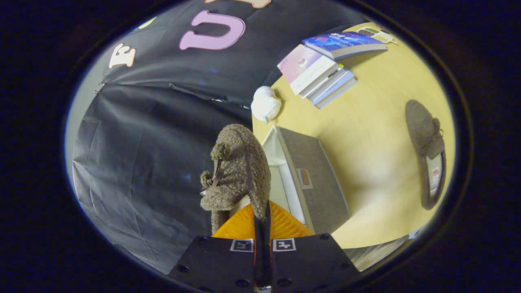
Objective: Open the storage box then place both shoes into the box .Put the left shoe in first, then the right shoe, with the right side of both shoes facing outward in a uniform manner.
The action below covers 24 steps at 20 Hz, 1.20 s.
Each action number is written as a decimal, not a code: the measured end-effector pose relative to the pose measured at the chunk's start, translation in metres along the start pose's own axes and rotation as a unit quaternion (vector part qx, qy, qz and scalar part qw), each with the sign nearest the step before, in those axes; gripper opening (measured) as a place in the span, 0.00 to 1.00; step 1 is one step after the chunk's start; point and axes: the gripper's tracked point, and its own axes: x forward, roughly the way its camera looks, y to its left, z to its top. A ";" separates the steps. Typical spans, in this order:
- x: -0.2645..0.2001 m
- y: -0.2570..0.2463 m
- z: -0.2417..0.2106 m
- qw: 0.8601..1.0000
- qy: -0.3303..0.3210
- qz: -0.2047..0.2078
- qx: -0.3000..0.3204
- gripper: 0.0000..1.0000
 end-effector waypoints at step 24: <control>0.154 -0.063 -0.046 0.959 0.058 -0.257 -0.105 0.04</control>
